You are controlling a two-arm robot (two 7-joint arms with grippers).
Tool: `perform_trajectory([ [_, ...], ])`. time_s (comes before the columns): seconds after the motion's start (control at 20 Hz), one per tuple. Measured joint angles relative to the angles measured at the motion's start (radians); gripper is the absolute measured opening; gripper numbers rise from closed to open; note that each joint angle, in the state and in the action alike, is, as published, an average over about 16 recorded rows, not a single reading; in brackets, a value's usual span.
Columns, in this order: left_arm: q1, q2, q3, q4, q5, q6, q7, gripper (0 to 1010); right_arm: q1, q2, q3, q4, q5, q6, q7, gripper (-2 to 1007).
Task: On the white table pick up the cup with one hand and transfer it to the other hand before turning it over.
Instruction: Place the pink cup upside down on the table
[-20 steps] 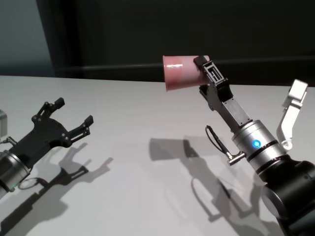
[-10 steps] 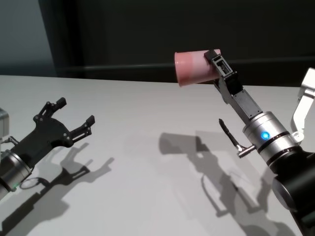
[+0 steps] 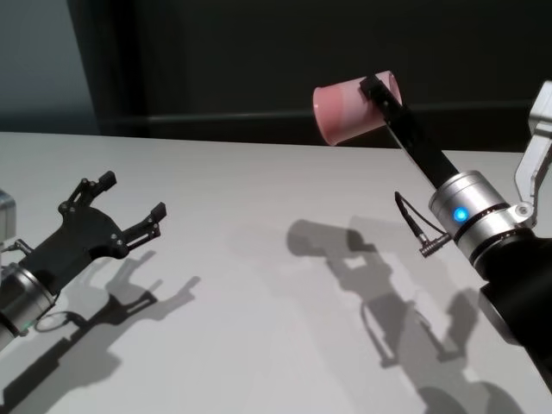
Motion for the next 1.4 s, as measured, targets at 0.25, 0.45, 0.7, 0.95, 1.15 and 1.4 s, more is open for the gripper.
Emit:
perform_trajectory([
  [0.25, 0.000, 0.000, 0.000, 0.000, 0.000, 0.000, 0.000, 1001, 0.026, 0.035, -0.034, -0.025, -0.074, 0.001, -0.091, 747],
  [0.45, 0.000, 0.000, 0.000, 0.000, 0.000, 0.000, 0.000, 1001, 0.045, 0.068, -0.060, -0.043, -0.122, 0.026, -0.149, 747],
  [0.7, 0.000, 0.000, 0.000, 0.000, 0.000, 0.000, 0.000, 1001, 0.073, 0.113, -0.093, -0.061, -0.176, 0.093, -0.206, 747],
  [0.95, 0.000, 0.000, 0.000, 0.000, 0.000, 0.000, 0.000, 1001, 0.112, 0.157, -0.133, -0.062, -0.229, 0.186, -0.229, 747],
  [1.15, 0.000, 0.000, 0.000, 0.000, 0.000, 0.000, 0.000, 1001, 0.148, 0.187, -0.170, -0.051, -0.273, 0.262, -0.227, 747],
  [1.4, 0.000, 0.000, 0.000, 0.000, 0.000, 0.000, 0.000, 1001, 0.187, 0.213, -0.214, -0.028, -0.322, 0.335, -0.206, 747],
])
